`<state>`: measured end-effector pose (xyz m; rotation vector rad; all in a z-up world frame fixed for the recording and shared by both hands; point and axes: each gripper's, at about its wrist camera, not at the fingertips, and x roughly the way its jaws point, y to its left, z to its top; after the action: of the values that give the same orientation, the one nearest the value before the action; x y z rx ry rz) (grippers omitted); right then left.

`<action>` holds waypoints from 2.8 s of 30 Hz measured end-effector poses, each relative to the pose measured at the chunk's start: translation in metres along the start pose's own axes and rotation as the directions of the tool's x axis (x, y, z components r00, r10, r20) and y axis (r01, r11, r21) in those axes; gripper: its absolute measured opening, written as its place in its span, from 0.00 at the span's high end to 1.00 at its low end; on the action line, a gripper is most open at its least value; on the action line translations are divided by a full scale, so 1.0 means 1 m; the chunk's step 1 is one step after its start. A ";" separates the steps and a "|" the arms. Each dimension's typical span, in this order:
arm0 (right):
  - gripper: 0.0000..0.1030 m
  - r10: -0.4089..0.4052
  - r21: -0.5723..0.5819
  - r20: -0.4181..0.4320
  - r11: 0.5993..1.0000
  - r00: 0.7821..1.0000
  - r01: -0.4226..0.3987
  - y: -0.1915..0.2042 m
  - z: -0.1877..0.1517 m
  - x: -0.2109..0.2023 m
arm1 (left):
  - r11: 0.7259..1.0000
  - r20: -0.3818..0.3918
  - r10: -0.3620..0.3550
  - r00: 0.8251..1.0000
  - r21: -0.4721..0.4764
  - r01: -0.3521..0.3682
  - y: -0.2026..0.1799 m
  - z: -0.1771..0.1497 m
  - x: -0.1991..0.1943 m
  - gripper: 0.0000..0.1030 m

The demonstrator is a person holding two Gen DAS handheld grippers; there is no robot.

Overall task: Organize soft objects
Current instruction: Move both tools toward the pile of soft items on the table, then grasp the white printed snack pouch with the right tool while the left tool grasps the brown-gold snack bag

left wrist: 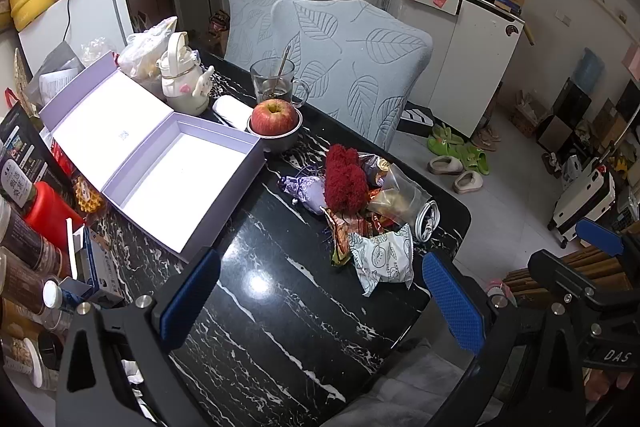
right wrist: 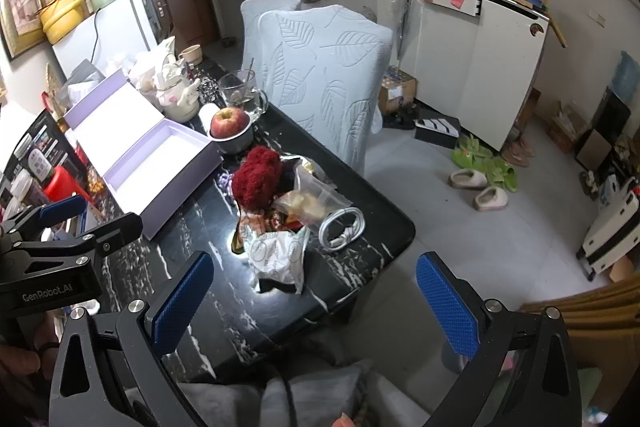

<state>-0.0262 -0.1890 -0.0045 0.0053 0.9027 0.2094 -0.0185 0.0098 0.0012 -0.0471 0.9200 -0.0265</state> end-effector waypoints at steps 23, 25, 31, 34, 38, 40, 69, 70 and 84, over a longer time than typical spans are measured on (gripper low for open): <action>0.00 0.005 0.001 0.009 1.000 1.000 -0.005 0.004 0.003 0.001 | 1.000 0.011 0.007 1.000 0.001 -0.007 0.007 0.002 -0.003 0.00; 0.00 0.007 0.000 0.010 1.000 1.000 -0.007 0.004 0.006 0.002 | 1.000 0.010 0.010 1.000 -0.002 -0.010 0.009 0.005 -0.002 0.00; 0.00 0.018 -0.003 -0.008 1.000 1.000 -0.018 0.003 0.012 0.015 | 1.000 -0.006 0.009 1.000 -0.014 -0.009 0.014 0.009 0.007 0.00; 0.00 0.033 -0.002 -0.028 0.999 0.999 -0.033 0.002 0.014 0.025 | 1.000 -0.033 0.000 0.999 -0.025 -0.001 0.018 0.011 0.018 0.00; 0.00 0.050 0.006 -0.064 0.999 0.997 -0.050 0.002 0.017 0.044 | 0.999 -0.076 -0.017 0.997 -0.043 0.013 0.026 0.013 0.036 0.00; 0.00 0.058 0.008 -0.078 0.998 0.995 -0.058 0.003 0.018 0.054 | 0.999 -0.088 -0.026 0.996 -0.050 0.022 0.030 0.013 0.044 0.00; 0.01 0.136 -0.008 -0.383 0.989 0.914 -0.151 0.030 -0.021 0.228 | 0.998 -0.204 -0.017 0.979 -0.061 0.004 0.061 0.008 0.132 0.00; 0.08 0.136 -0.008 -0.386 0.989 0.912 -0.151 0.030 -0.021 0.230 | 0.999 -0.205 -0.017 0.979 -0.053 0.006 0.058 0.009 0.134 0.00; 0.36 0.235 0.070 -0.400 0.972 0.886 -0.226 0.000 -0.024 0.211 | 0.998 -0.222 -0.069 0.973 -0.013 0.067 0.029 0.015 0.154 0.00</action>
<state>0.0812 -0.1523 -0.1837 0.0933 1.3225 0.4341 0.0864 0.0328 -0.1136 -0.0823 1.1420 -0.0945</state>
